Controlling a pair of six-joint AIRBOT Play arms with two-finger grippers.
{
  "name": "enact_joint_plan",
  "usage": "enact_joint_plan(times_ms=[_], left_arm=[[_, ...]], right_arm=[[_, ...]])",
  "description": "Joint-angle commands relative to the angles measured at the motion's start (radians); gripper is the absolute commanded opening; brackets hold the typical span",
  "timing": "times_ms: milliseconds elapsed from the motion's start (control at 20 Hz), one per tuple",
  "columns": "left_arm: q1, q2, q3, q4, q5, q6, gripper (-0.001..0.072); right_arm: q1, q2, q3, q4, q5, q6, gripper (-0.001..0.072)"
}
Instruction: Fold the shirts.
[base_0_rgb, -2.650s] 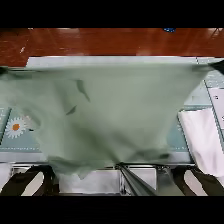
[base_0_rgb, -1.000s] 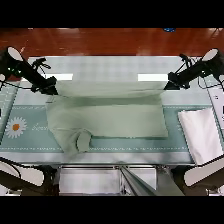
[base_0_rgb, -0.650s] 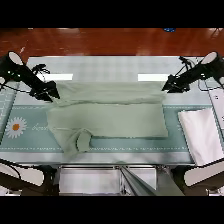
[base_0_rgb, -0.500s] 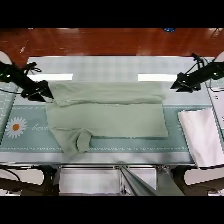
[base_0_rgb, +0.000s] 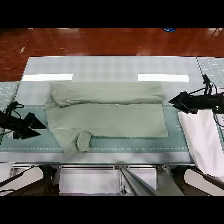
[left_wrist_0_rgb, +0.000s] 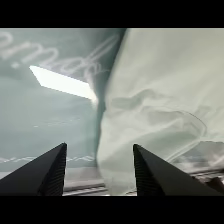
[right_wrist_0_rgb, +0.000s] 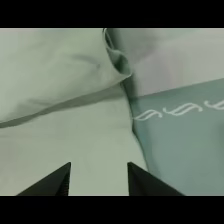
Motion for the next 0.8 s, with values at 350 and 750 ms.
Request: enact_joint_plan(times_ms=[350, 750], left_arm=[[-0.101, 0.045, -0.363, -0.271, 0.340, 0.090, 0.0508], [-0.207, 0.050, -0.311, -0.283, 0.304, 0.138, 0.0020]], right_arm=[[-0.093, 0.129, -0.102, 0.318, -0.009, -0.180, 0.0410], [-0.280, 0.166, -0.188, -0.328, 0.212, 0.163, 0.0410]])
